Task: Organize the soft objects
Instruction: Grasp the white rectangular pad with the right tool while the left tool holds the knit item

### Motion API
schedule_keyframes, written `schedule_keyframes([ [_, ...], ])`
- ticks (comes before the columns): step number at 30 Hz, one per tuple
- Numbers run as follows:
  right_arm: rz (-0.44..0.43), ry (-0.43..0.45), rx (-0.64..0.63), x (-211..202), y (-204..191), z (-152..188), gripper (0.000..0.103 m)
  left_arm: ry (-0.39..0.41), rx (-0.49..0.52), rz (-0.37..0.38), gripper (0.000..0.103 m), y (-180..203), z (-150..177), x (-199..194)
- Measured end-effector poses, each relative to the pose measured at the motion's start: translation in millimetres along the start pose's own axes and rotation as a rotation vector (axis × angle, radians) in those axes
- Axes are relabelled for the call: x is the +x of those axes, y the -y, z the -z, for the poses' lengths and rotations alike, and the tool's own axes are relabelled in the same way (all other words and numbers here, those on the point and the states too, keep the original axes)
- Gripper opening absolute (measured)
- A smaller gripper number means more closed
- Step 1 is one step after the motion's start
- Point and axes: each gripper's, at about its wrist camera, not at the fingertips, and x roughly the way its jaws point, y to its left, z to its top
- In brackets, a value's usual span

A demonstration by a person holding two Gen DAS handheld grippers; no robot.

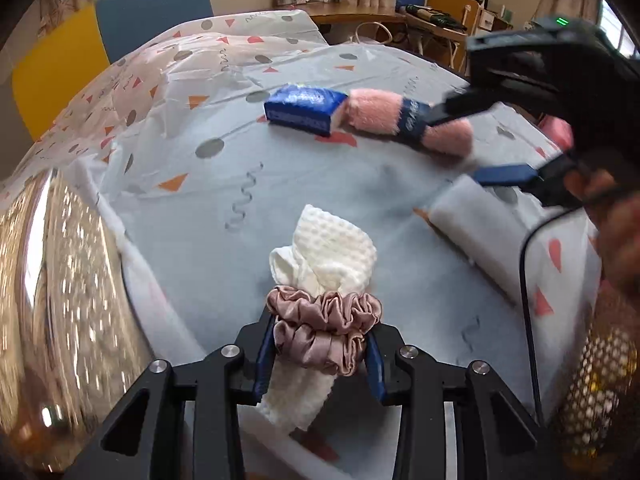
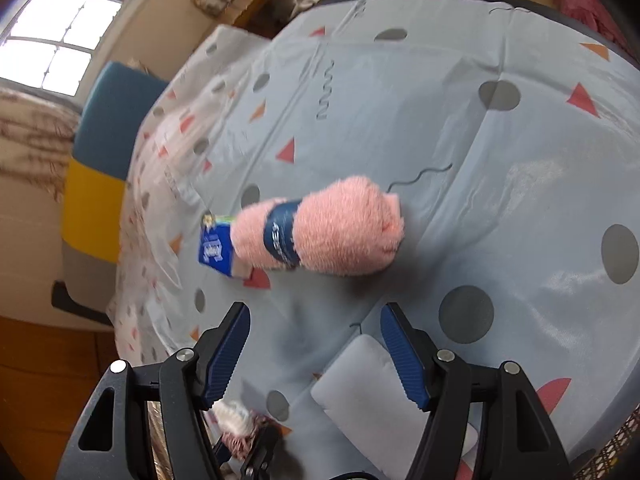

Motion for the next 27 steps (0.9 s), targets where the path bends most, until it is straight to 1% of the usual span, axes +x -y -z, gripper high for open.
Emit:
schedule_keyframes([
  [2, 0.026, -0.043, -0.022, 8, -3, 3, 0.069, -0.014, 0.002, -0.001, 0.039, 0, 14, -2],
  [4, 0.06, -0.071, -0.059, 14, -7, 7, 0.069, 0.002, 0.004, -0.017, 0.039, 1, 24, -6],
  [10, 0.148, -0.07, -0.164, 17, -20, 16, 0.069, 0.025, -0.032, -0.006, 0.041, -4, 35, -8],
  [12, 0.191, -0.093, -0.21, 18, -26, 19, 0.069, 0.028, -0.032, -0.006, 0.041, -6, 36, -8],
  [14, 0.235, -0.138, -0.293, 18, -36, 24, 0.069, 0.025, -0.047, 0.007, 0.042, -9, 37, -9],
  [16, 0.286, -0.183, -0.413, 16, -49, 32, 0.069, 0.028, -0.062, 0.017, 0.043, -12, 38, -9],
  [19, 0.368, -0.247, -0.594, 12, -62, 46, 0.074, 0.036, -0.073, 0.023, 0.043, -13, 39, -9],
  [20, 0.385, -0.259, -0.633, 10, -64, 51, 0.075, 0.038, -0.078, 0.025, 0.043, -14, 40, -9],
  [23, 0.46, -0.311, -0.724, 12, -65, 64, 0.077, 0.045, -0.089, 0.031, 0.043, -15, 41, -10],
  [26, 0.485, -0.375, -0.753, 24, -60, 74, 0.077, 0.047, -0.098, 0.034, 0.043, -17, 42, -11],
  [27, 0.521, -0.375, -0.779, 29, -59, 77, 0.079, 0.047, -0.099, 0.034, 0.043, -17, 42, -12],
])
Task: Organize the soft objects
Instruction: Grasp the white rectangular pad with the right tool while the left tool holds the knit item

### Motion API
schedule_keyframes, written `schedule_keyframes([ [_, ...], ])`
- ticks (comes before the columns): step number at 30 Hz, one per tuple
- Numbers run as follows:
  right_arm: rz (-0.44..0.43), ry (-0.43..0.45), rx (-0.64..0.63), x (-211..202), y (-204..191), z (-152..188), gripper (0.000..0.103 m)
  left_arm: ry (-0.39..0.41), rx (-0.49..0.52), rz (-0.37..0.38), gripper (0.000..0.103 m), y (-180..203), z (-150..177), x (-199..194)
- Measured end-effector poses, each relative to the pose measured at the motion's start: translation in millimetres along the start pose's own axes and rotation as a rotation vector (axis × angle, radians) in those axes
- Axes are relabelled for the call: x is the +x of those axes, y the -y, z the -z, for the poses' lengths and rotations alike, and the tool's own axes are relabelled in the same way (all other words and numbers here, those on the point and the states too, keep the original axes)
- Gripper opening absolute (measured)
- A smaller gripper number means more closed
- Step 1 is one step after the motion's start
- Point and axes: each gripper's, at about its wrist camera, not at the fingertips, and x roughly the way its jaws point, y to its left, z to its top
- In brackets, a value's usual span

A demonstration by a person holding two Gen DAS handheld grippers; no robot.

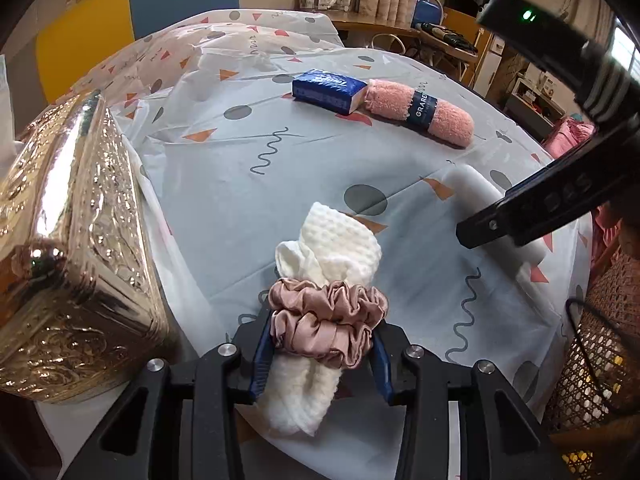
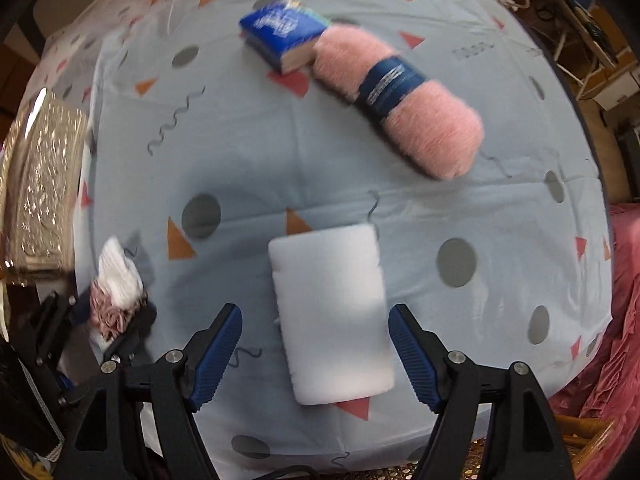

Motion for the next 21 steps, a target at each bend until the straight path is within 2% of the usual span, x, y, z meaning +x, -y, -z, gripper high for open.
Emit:
schedule_keyframes([
  [1, 0.043, -0.002, -0.009, 3, -3, -2, 0.072, 0.0, 0.0, 0.0, 0.043, -1, 0, 0],
  [2, 0.063, 0.004, -0.009, 4, -4, -4, 0.055, 0.0, -0.001, 0.001, 0.043, -1, 1, -1],
  [3, 0.023, 0.01, 0.009, 3, -3, -7, 0.016, 0.0, -0.004, 0.003, 0.043, -2, 1, 0],
  [4, -0.009, 0.032, 0.031, 0, -3, -10, 0.017, -0.002, -0.004, 0.002, 0.043, -2, 0, 0],
  [6, 0.018, 0.1, 0.035, -6, -6, -16, 0.017, -0.006, 0.006, -0.006, 0.043, -1, -2, 1],
  [10, 0.01, 0.164, 0.133, -4, 2, -27, 0.017, -0.007, 0.011, -0.009, 0.043, 0, -2, 1],
  [12, -0.052, 0.178, 0.156, -8, 11, -27, 0.017, -0.006, 0.008, -0.008, 0.043, -1, -2, 1],
  [16, -0.051, 0.213, 0.163, -18, 32, -20, 0.017, -0.001, 0.007, -0.011, 0.042, 0, -1, 1],
  [19, -0.126, 0.219, 0.183, -16, 45, -18, 0.018, 0.001, 0.005, -0.011, 0.043, 0, -1, 1],
  [20, -0.143, 0.225, 0.203, -15, 55, -22, 0.02, 0.002, 0.006, -0.013, 0.043, 0, -1, 1],
  [21, -0.161, 0.233, 0.222, -13, 58, -22, 0.031, 0.003, 0.005, -0.014, 0.043, 0, -1, 1],
])
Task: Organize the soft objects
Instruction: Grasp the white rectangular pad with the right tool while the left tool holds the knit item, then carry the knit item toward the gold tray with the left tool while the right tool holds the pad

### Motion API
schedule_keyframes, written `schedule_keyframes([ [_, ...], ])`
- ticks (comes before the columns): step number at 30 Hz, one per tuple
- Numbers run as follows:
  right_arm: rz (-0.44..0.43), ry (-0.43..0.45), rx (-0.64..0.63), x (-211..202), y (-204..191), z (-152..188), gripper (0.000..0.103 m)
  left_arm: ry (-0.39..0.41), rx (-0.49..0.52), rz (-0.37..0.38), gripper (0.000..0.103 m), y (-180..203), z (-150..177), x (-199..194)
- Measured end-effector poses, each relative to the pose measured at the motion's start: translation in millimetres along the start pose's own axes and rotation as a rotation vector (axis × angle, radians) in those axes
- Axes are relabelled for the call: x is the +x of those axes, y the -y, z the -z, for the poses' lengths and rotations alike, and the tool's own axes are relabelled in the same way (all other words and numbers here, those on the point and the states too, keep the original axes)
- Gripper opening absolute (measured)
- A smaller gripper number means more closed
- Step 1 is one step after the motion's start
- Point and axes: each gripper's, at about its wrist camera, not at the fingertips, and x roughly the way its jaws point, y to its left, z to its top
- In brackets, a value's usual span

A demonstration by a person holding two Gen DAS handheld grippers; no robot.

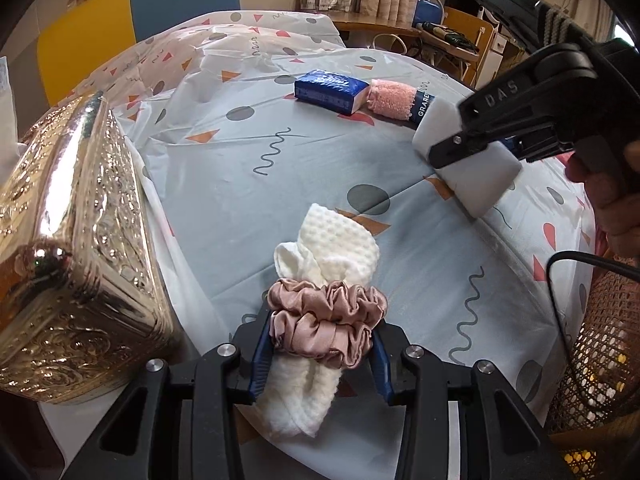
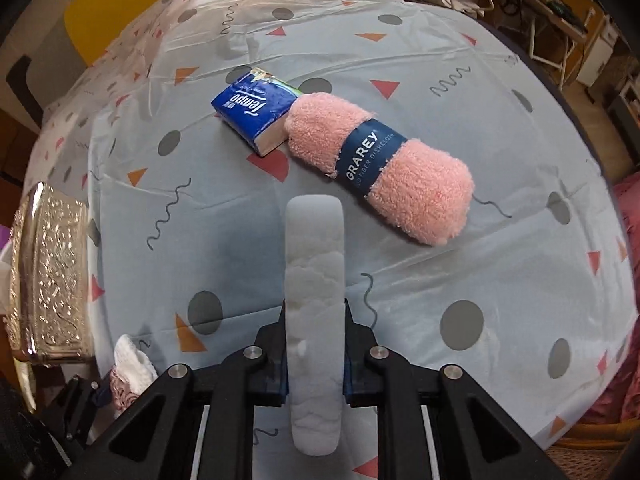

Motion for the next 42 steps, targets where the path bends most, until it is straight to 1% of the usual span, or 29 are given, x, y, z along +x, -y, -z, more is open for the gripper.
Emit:
schedule_keyframes([
  [1, -0.023, 0.003, 0.024, 2, 5, -1, 0.041, 0.0, -0.002, 0.0, 0.043, 0, 0, 0],
  [3, -0.045, -0.001, 0.066, 6, 17, 1, 0.042, 0.0, -0.002, 0.001, 0.043, -1, 0, 0],
  [4, -0.054, 0.012, 0.075, 6, 21, 1, 0.042, 0.0, -0.002, 0.002, 0.043, -1, 0, -1],
  [6, -0.051, 0.031, 0.073, 2, 25, 9, 0.042, -0.004, -0.001, -0.002, 0.042, 0, -1, -1],
  [7, -0.04, 0.035, 0.07, 4, 25, 8, 0.041, -0.008, -0.003, -0.003, 0.042, 0, -2, -1],
  [8, -0.024, 0.034, 0.061, 1, 29, 8, 0.037, -0.012, -0.007, -0.004, 0.04, 0, -3, -1],
  [9, 0.019, 0.039, 0.042, -4, 25, 11, 0.019, -0.017, -0.007, -0.006, 0.039, 1, -5, -2],
  [10, 0.051, 0.044, 0.02, -6, 18, 15, 0.017, -0.024, -0.002, -0.004, 0.039, 2, -8, -1],
  [12, 0.073, 0.047, -0.023, -5, 12, 17, 0.016, -0.018, 0.003, 0.005, 0.038, 4, -17, -3],
  [15, 0.106, 0.047, -0.078, -5, 5, 19, 0.016, 0.021, 0.016, 0.006, 0.038, 10, -44, -14],
  [19, 0.091, 0.041, -0.073, -8, 10, 20, 0.017, 0.071, -0.026, -0.005, 0.038, -1, -87, -30],
  [24, 0.093, 0.036, -0.096, 1, 6, 12, 0.017, 0.178, -0.131, -0.099, 0.038, -46, -135, -62],
  [27, 0.112, 0.039, -0.117, 6, -2, 7, 0.017, 0.238, -0.204, -0.16, 0.038, -82, -145, -85],
  [30, 0.13, 0.044, -0.143, 7, -5, 8, 0.017, 0.297, -0.28, -0.248, 0.038, -119, -139, -113],
  [34, 0.136, 0.044, -0.17, 8, -10, 10, 0.018, 0.36, -0.344, -0.347, 0.039, -158, -113, -145],
  [40, 0.153, 0.05, -0.184, 13, -22, 17, 0.018, 0.411, -0.418, -0.431, 0.039, -196, -60, -182],
  [42, 0.16, 0.052, -0.187, 20, -36, 20, 0.018, 0.413, -0.439, -0.447, 0.039, -203, -44, -188],
])
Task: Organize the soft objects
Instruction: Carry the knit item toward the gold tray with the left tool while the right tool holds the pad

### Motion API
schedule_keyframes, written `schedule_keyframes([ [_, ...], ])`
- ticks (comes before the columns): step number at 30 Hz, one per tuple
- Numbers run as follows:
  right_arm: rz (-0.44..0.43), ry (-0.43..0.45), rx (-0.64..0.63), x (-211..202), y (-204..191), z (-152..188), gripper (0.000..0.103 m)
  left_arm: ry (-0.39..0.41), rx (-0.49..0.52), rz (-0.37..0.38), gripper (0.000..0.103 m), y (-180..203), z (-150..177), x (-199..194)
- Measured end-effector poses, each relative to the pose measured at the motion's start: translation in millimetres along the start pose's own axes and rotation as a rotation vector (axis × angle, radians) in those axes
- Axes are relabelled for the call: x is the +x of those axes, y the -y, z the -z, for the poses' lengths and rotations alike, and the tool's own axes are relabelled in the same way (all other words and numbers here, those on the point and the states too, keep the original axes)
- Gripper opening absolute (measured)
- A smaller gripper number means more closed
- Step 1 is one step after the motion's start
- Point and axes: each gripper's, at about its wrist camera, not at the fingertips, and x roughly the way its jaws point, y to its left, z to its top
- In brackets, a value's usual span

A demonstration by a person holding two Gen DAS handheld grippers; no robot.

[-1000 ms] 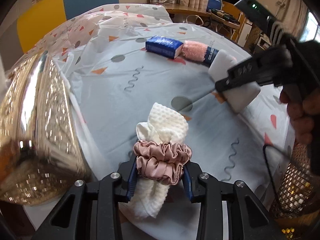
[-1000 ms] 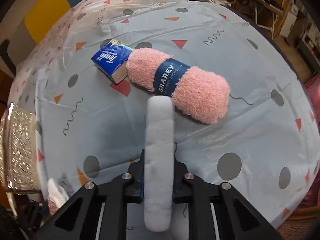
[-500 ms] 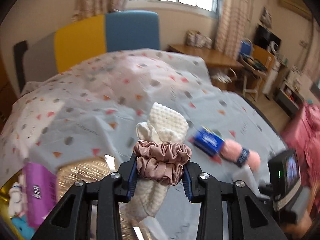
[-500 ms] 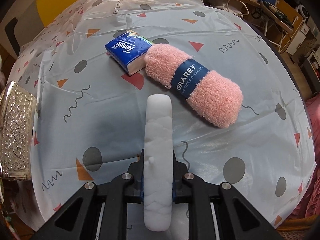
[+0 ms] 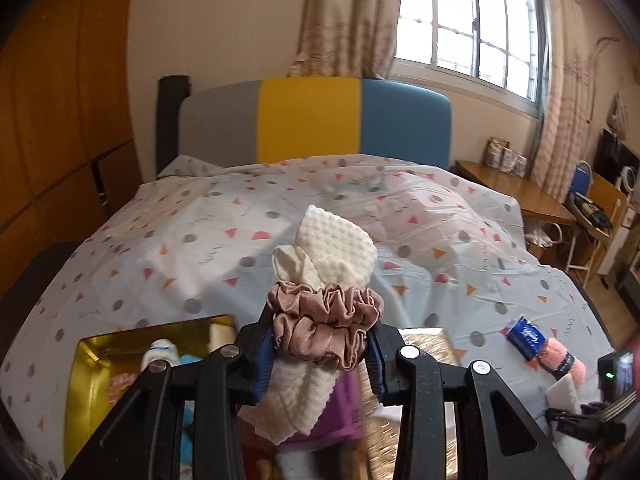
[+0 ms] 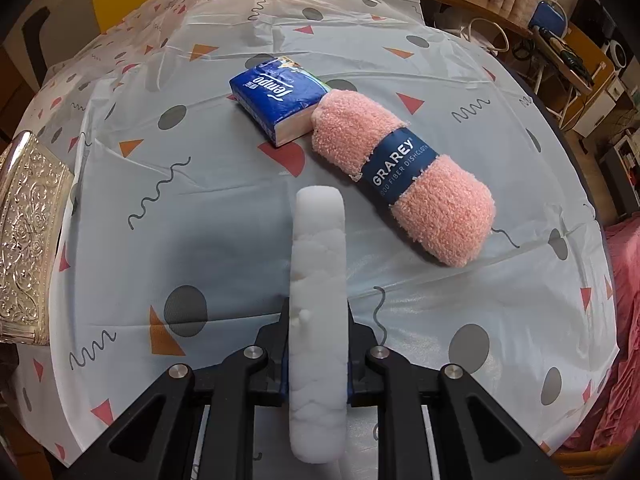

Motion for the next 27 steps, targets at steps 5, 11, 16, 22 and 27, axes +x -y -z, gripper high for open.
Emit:
schedule_keyframes([
  [5, 0.016, 0.003, -0.014, 1, -6, 1, 0.018, -0.007, -0.036, -0.054, 0.039, -34, 23, -12],
  [11, 0.059, 0.021, -0.067, 2, -20, 5, 0.018, -0.021, -0.076, -0.106, 0.04, -69, 51, -27],
  [16, 0.084, 0.031, -0.096, 1, -30, 8, 0.018, -0.049, -0.114, -0.141, 0.04, -92, 74, -34],
  [22, 0.131, 0.047, -0.153, 1, -45, 13, 0.018, -0.076, -0.147, -0.176, 0.04, -112, 97, -38],
  [27, 0.187, 0.061, -0.217, 1, -62, 19, 0.018, -0.091, -0.168, -0.225, 0.04, -130, 113, -45],
])
